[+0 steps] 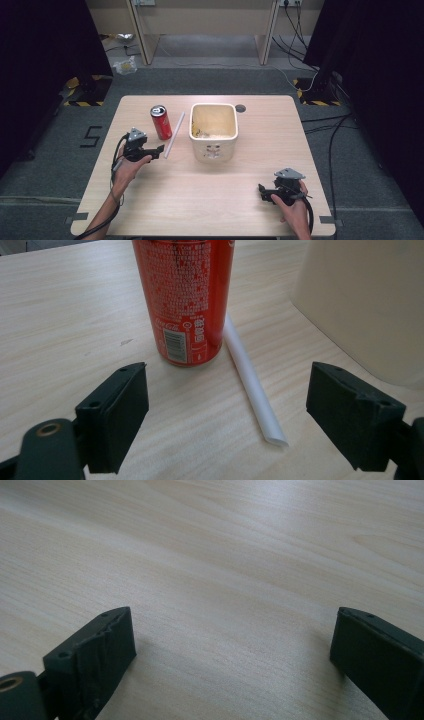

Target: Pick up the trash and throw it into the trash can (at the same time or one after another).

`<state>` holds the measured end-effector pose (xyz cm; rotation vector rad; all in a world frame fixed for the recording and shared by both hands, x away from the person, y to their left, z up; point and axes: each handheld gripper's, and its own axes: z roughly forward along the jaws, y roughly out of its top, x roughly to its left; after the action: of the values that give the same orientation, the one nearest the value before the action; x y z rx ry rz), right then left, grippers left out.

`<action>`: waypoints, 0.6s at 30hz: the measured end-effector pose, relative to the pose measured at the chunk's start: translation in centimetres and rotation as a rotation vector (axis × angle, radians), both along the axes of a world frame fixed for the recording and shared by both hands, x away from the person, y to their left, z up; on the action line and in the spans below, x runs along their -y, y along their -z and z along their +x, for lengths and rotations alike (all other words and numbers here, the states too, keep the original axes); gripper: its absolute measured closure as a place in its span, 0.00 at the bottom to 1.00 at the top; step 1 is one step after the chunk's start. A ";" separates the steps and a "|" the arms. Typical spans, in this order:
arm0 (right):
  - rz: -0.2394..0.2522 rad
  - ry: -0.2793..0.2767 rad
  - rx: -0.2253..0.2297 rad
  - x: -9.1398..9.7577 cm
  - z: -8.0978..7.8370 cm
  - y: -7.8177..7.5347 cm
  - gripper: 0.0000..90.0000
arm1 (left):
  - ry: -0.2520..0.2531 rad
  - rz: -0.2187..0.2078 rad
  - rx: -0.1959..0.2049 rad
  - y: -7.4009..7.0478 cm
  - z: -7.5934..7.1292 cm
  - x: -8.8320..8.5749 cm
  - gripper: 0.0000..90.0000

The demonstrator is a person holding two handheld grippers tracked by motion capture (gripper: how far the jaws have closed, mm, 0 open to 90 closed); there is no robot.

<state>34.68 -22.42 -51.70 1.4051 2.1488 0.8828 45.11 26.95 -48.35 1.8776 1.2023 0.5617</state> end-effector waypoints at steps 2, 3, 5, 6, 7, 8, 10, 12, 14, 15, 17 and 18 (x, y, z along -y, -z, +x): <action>0.000 0.000 0.001 0.0 0.0 0.0 0.05 | 0.001 -0.003 -0.001 0.0 0.3 0.2 0.18; 0.000 0.000 0.001 0.0 0.0 0.0 0.05 | 0.001 -0.003 -0.001 0.0 0.3 0.2 0.19; 0.000 0.000 0.001 0.0 0.0 0.0 0.05 | 0.003 -0.004 -0.001 -0.1 0.7 0.3 0.19; 0.000 0.000 0.001 0.0 0.0 0.0 0.05 | 0.001 -0.008 0.003 -0.3 1.1 0.5 0.19; 0.000 0.000 0.001 0.0 0.0 0.0 0.05 | 0.002 -0.007 0.005 -0.3 1.2 0.6 0.19; 0.000 0.000 0.001 0.0 0.0 0.0 0.05 | 0.001 -0.007 0.005 -0.3 1.4 0.6 0.19; 0.000 0.000 0.001 0.0 0.0 0.0 0.05 | -0.003 -0.012 0.006 -0.4 1.6 0.6 0.19; 0.000 0.000 0.001 0.0 0.0 0.0 0.05 | -0.010 -0.019 0.006 -0.4 2.3 0.7 0.19; 0.000 0.000 0.001 0.0 0.0 0.0 0.05 | -0.009 -0.016 0.003 -0.4 2.5 0.7 0.19; 0.000 0.000 0.001 0.0 0.0 0.0 0.05 | -0.013 -0.020 0.004 -0.3 2.7 0.7 0.19; 0.000 0.000 0.001 0.0 0.0 0.0 0.05 | -0.018 -0.018 0.008 -0.3 3.0 0.8 0.19; 0.000 0.000 0.001 0.0 0.0 0.0 0.05 | -0.025 -0.014 0.011 -0.3 3.4 0.8 0.19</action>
<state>34.68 -22.41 -51.71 1.4048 2.1478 0.8831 48.51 26.11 -48.05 1.8476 1.2210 0.5751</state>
